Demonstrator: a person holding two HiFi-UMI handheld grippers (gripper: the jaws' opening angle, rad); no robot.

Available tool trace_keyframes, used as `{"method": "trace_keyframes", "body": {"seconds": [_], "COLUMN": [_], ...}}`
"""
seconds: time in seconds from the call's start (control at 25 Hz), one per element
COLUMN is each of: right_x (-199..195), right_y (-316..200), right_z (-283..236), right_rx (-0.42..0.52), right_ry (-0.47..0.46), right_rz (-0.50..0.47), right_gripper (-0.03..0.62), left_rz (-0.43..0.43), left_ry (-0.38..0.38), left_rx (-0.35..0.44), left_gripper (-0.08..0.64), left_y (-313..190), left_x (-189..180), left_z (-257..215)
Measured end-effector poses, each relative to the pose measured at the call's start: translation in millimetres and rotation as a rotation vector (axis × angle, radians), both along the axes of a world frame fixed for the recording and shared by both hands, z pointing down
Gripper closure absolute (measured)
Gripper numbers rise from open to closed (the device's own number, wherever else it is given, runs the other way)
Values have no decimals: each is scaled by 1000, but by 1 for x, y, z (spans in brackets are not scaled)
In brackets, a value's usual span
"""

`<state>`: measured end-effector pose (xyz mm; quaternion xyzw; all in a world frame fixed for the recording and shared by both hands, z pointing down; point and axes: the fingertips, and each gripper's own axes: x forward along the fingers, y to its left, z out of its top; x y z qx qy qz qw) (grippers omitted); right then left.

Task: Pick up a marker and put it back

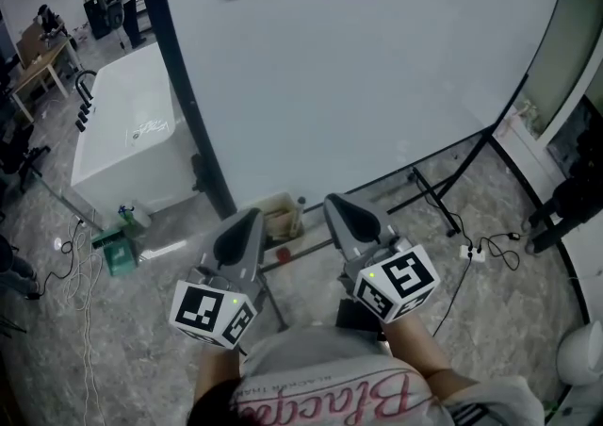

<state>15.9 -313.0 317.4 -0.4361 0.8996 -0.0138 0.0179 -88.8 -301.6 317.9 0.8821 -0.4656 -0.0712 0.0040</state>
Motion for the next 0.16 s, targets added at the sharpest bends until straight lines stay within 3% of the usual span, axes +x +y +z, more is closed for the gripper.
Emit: {"method": "trace_keyframes", "body": {"seconds": [0.16], "right_x": [-4], "right_y": [5], "right_z": [-2], "right_rx": [5], "right_ry": [-1], "right_rz": [-21], "right_gripper": [592], "left_rz": [-7], "left_ry": [1], "left_rx": [-1], "left_gripper": [560], "left_y": [3], "left_x": [-3], "left_z": [1]}}
